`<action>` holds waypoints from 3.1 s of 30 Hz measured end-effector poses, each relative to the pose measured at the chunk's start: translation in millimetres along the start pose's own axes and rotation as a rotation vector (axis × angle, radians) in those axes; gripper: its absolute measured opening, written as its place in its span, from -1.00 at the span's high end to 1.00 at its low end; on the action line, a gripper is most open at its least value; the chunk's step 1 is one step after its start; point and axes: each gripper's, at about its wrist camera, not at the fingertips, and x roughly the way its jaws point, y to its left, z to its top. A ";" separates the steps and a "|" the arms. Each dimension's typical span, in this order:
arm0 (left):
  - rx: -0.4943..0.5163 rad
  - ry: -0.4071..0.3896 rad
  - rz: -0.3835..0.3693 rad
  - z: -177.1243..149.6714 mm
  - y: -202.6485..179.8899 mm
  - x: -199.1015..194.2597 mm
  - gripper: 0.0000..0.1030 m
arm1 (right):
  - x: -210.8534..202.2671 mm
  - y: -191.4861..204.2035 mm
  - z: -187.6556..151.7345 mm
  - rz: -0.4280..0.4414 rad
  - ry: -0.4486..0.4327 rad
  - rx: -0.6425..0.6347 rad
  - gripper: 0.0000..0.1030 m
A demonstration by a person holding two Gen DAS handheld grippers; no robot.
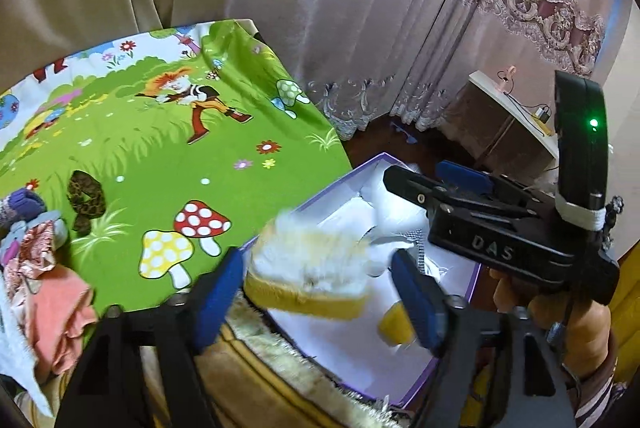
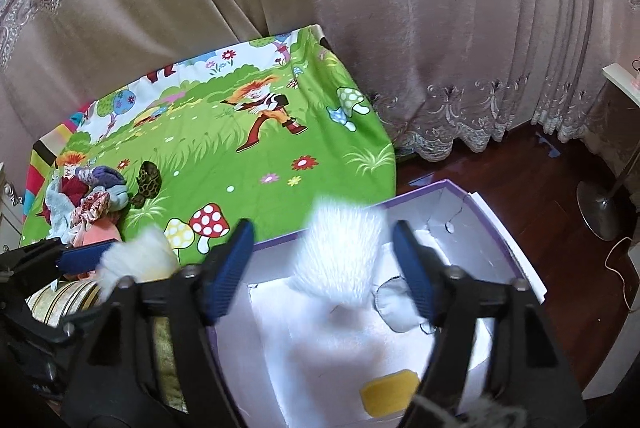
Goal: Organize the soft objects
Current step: 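Carry the foam block and sponge to the box and open both tools, then move both open tools back over the pile, then grasp the light blue towel with the left tool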
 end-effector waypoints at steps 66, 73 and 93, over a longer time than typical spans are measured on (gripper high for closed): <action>-0.483 0.082 0.311 -69.0 275.8 -69.9 -0.27 | 41.4 228.4 -9.5 0.298 0.119 -0.399 -0.63; -0.515 0.134 0.288 -74.2 287.4 -56.4 0.07 | 52.0 250.3 -12.8 0.316 0.139 -0.450 -0.63; -0.610 -0.161 0.252 -104.7 291.3 -128.5 0.78 | 74.5 321.9 -24.1 0.392 0.202 -0.581 -0.63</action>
